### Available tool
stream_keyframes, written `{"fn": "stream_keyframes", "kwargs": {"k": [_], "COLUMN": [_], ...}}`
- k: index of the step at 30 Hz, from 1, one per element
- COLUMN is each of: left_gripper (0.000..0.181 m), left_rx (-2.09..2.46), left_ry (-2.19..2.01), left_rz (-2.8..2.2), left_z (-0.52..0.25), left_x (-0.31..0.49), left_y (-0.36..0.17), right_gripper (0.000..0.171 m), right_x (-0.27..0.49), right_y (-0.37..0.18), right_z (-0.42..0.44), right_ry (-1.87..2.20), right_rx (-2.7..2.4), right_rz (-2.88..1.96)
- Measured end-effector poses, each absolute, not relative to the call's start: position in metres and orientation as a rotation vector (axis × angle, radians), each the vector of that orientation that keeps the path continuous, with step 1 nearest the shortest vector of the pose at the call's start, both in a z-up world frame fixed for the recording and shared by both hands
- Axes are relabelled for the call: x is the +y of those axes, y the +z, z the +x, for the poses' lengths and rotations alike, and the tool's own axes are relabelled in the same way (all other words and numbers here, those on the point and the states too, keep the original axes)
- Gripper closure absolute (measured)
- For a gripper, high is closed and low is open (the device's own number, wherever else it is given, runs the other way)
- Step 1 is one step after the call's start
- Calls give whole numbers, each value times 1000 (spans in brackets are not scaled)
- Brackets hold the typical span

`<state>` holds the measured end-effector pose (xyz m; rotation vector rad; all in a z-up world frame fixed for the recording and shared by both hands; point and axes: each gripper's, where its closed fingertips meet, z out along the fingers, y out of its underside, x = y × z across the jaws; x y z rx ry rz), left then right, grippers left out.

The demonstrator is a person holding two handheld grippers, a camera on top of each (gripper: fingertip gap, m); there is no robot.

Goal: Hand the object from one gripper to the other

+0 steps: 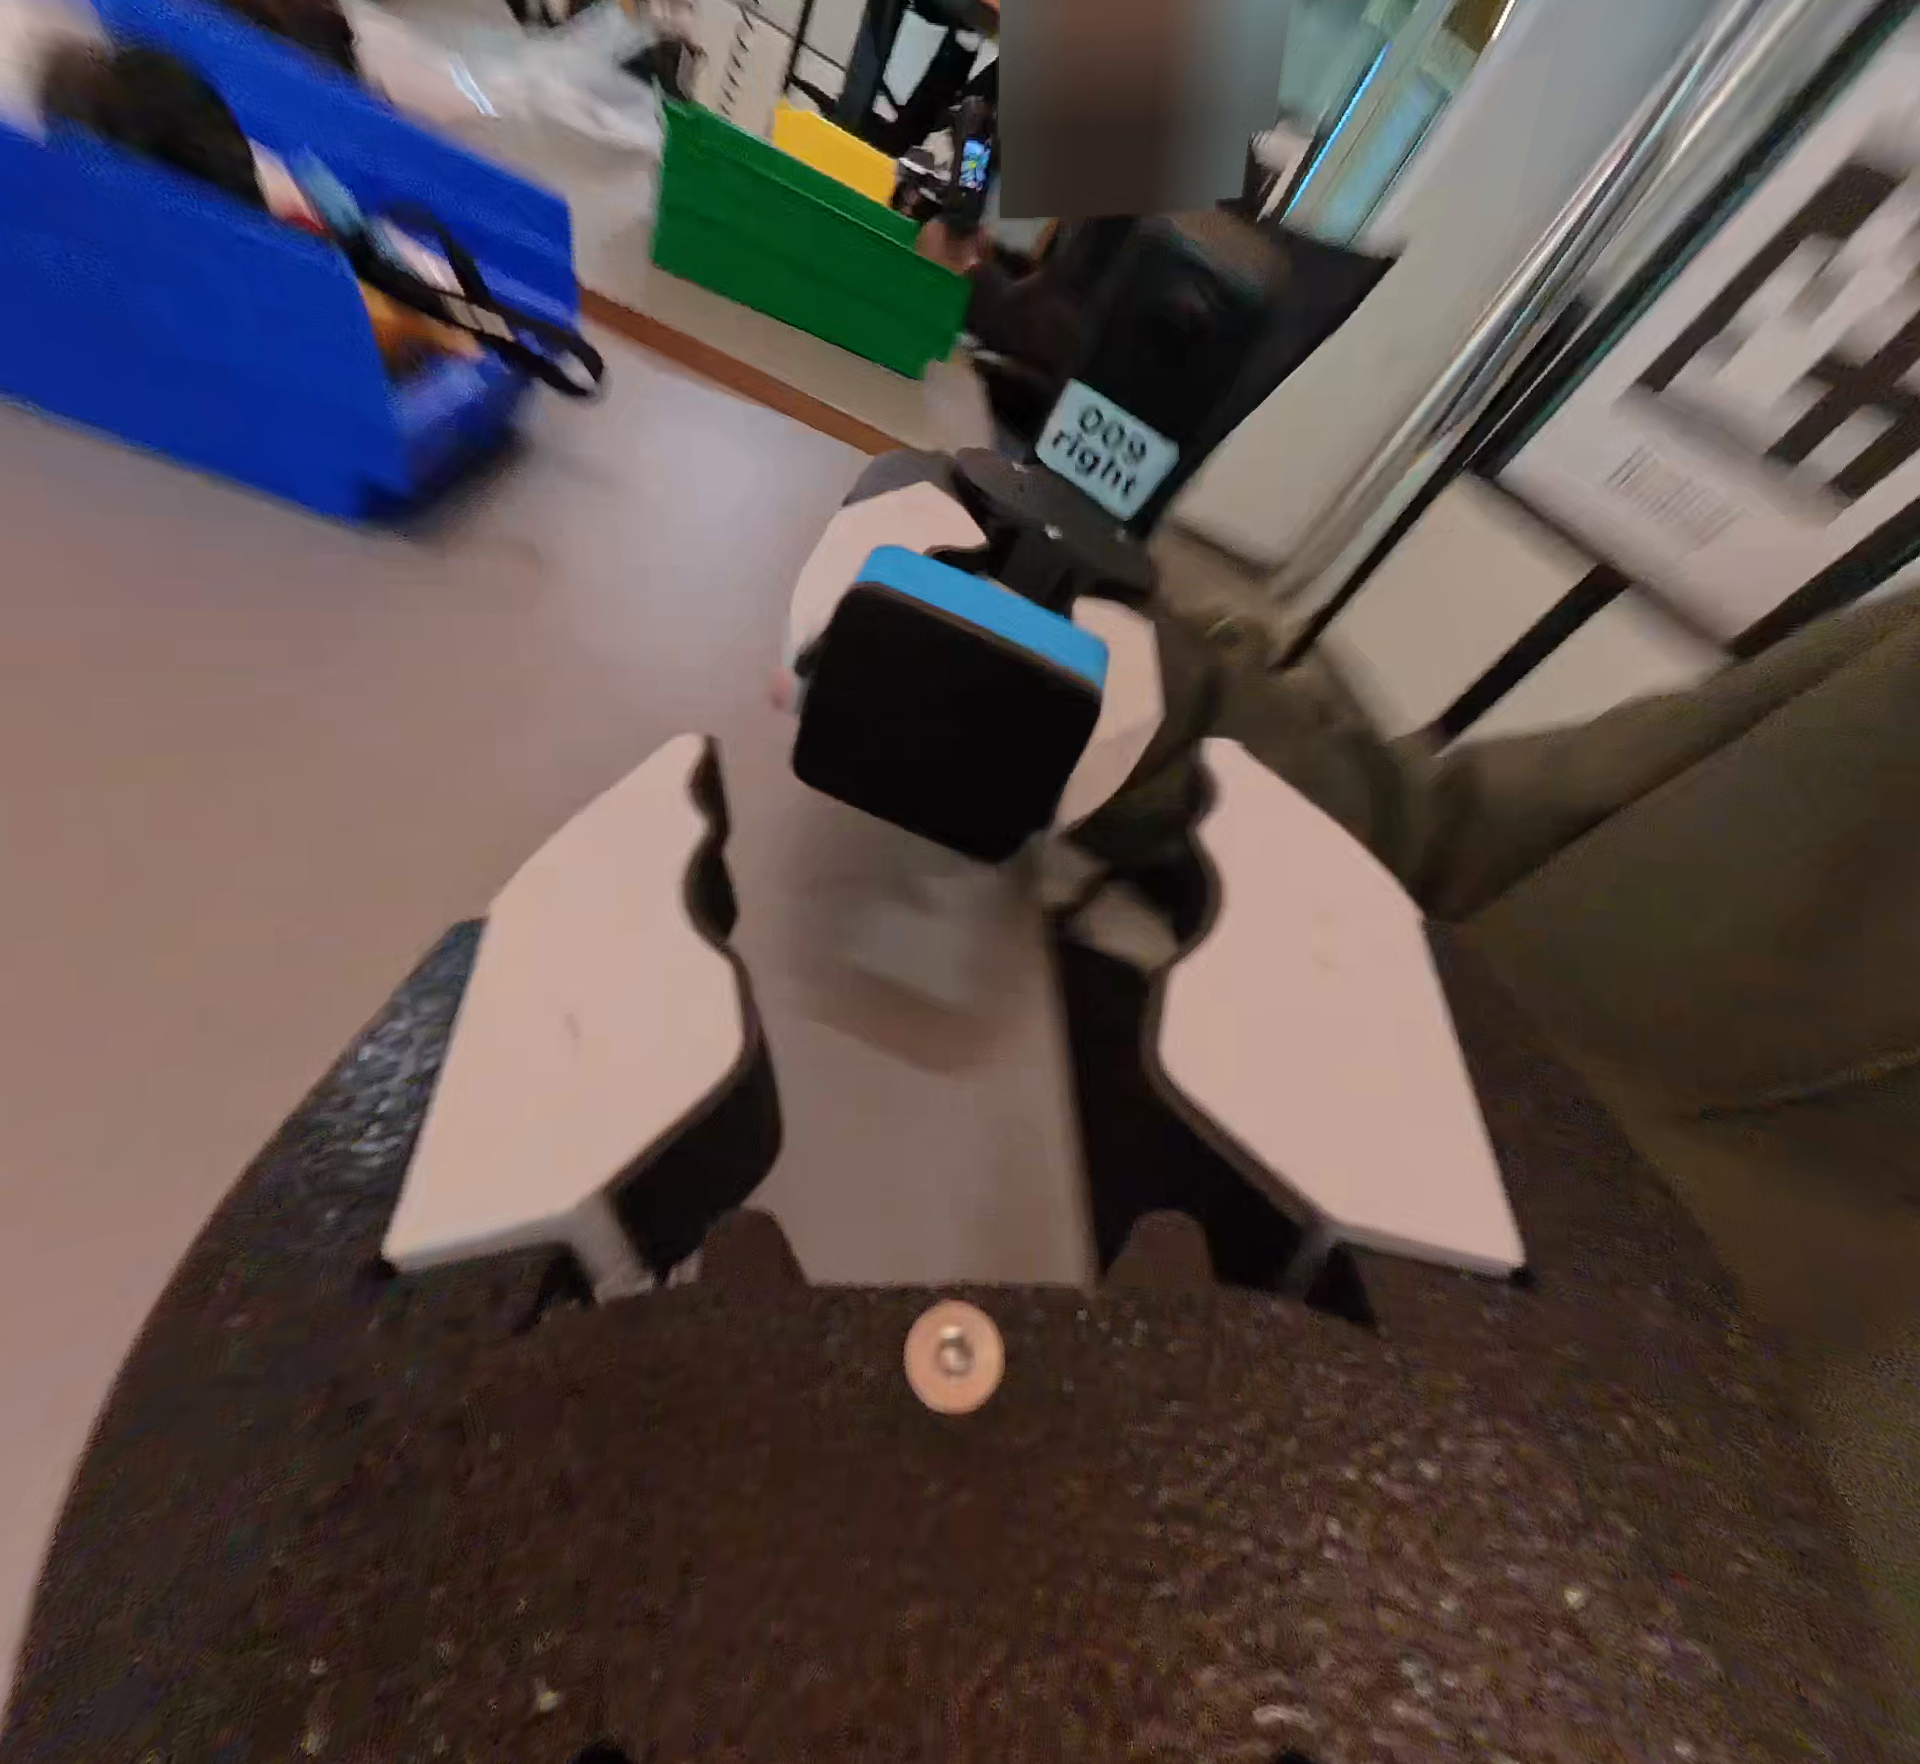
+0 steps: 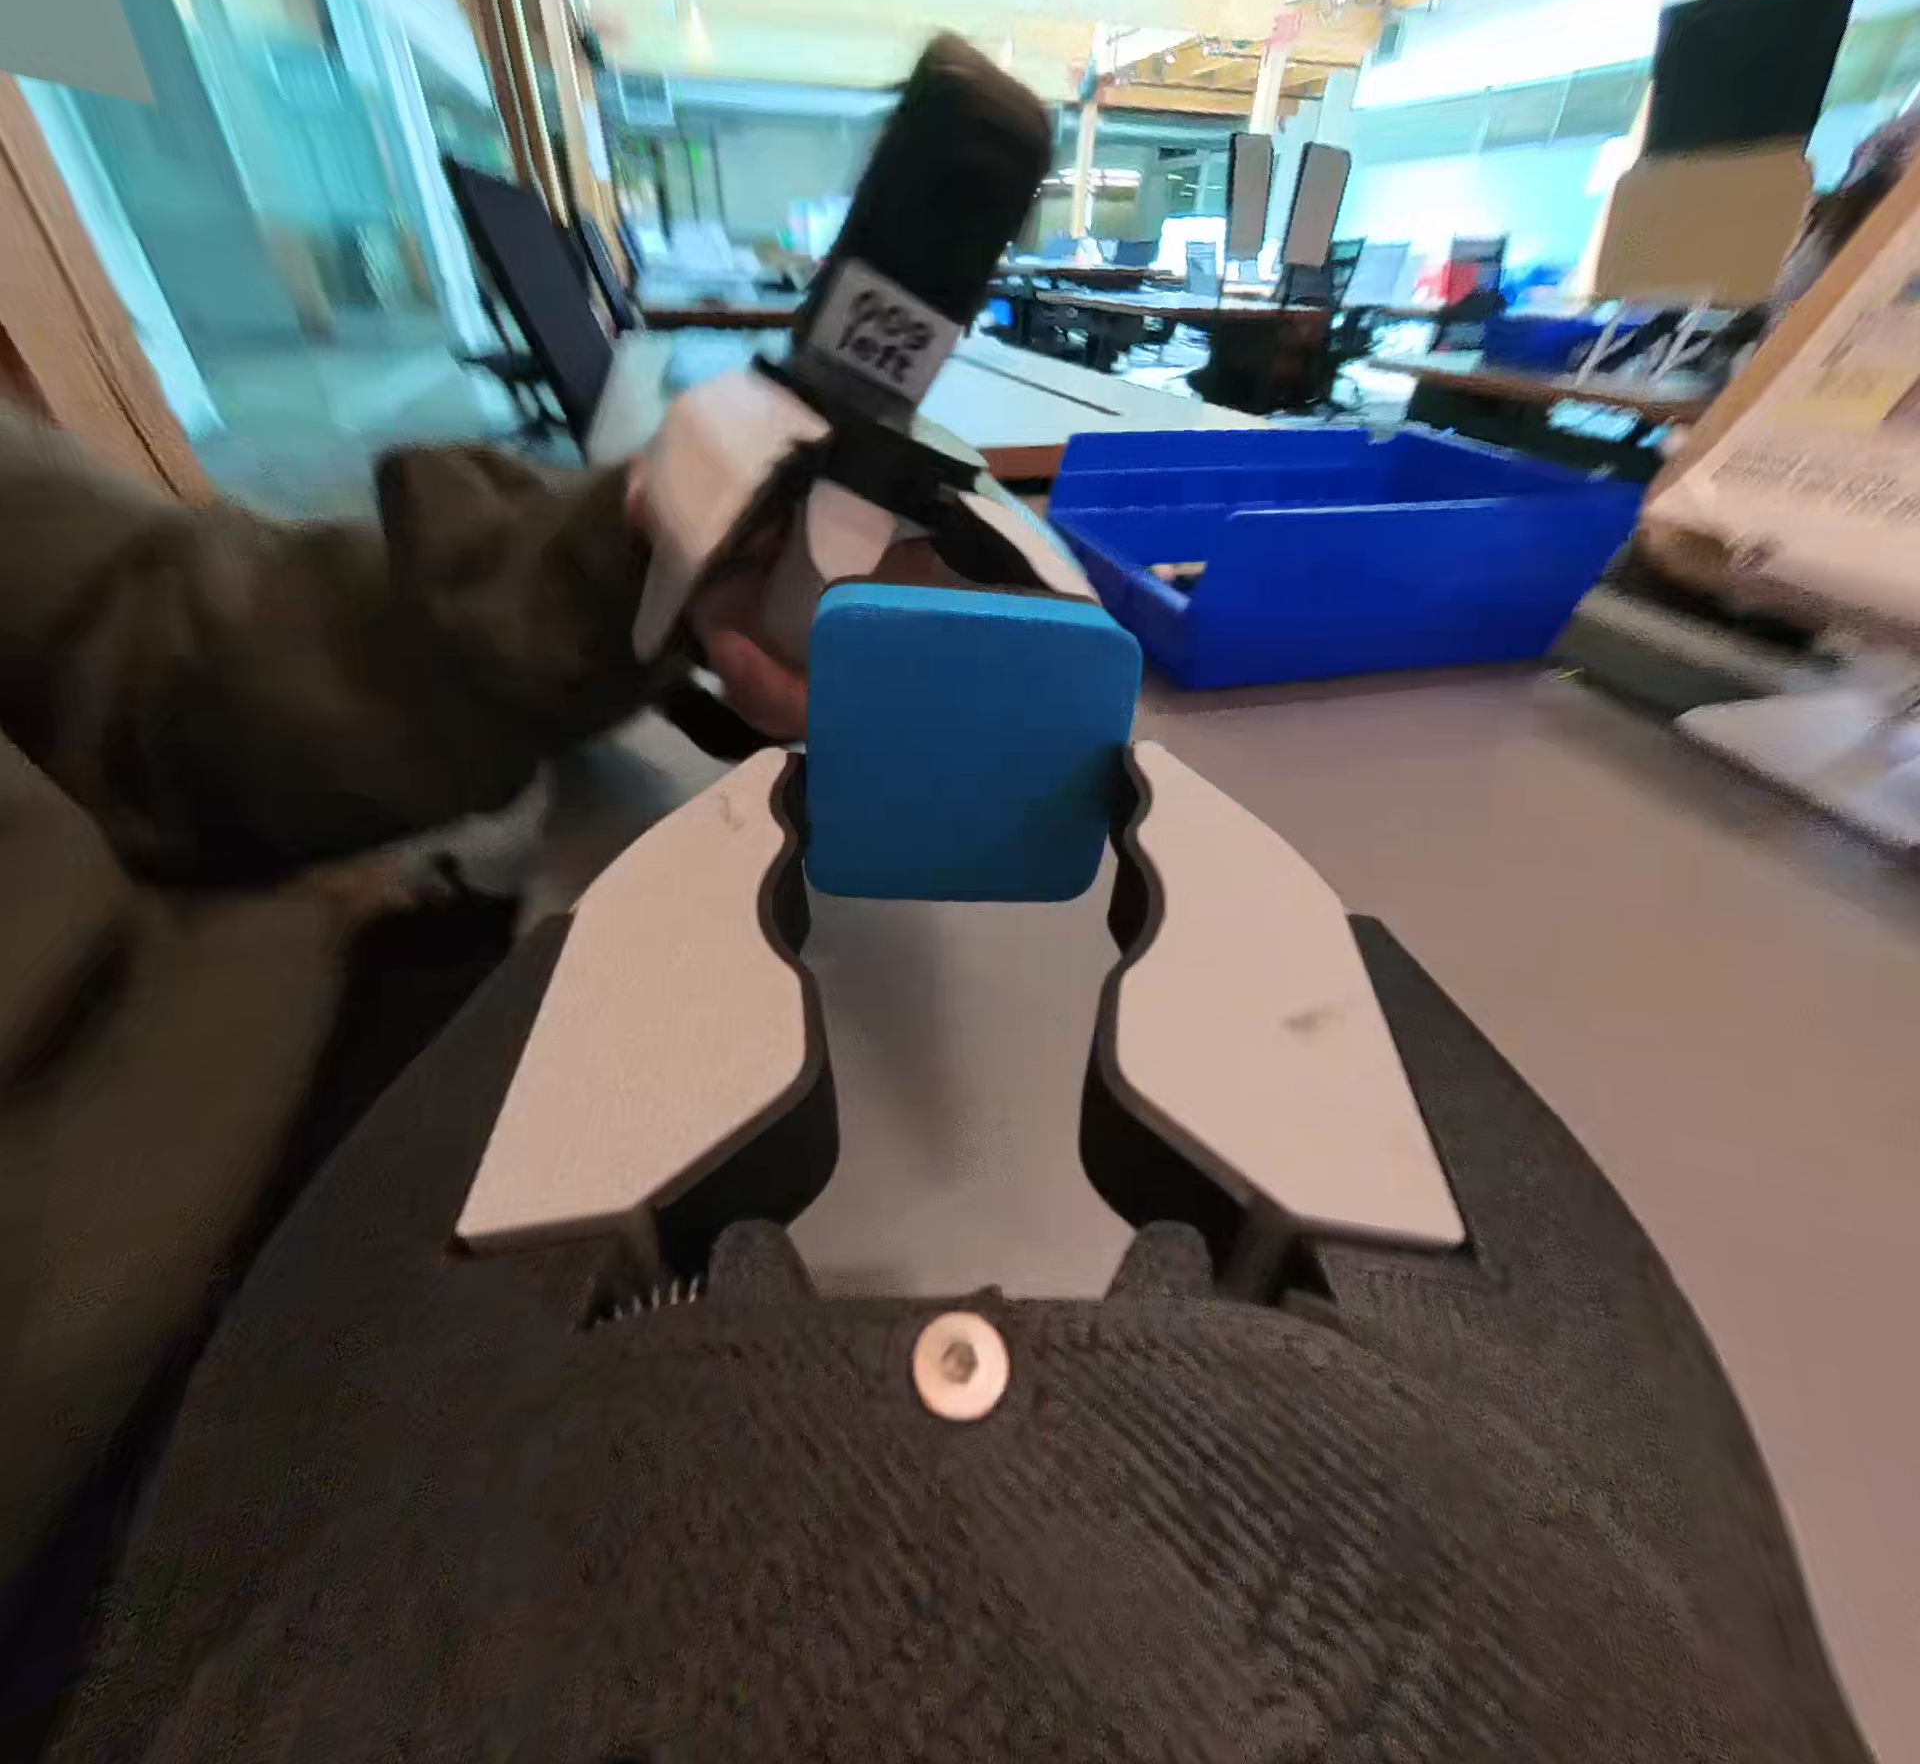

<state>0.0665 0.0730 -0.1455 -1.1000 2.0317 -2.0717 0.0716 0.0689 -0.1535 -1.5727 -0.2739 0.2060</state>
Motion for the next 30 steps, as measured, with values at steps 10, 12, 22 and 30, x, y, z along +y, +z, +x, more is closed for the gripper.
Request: {"fn": "stream_keyframes", "kwargs": {"k": [10, 12, 22, 30], "left_gripper": [127, 108, 122, 123], "left_rx": [2055, 2077, 2117, 2026], "left_ry": [-2630, -2596, -2979, -2755], "left_rz": [-1541, -1526, -1249, -1348], "left_z": [59, 60, 38, 62], "left_x": [55, 55, 30, 37], "left_y": [-158, -163, -148, -167], "right_gripper": [115, 115, 115, 109], "right_x": [66, 68, 71, 69], "right_y": [-153, -151, -149, -166], "right_z": [68, 63, 54, 73], "right_ry": [-307, -296, -212, -273], "right_rx": [-605, -612, -597, -532], "right_rz": [-1520, -1496, -1461, -1622]}}
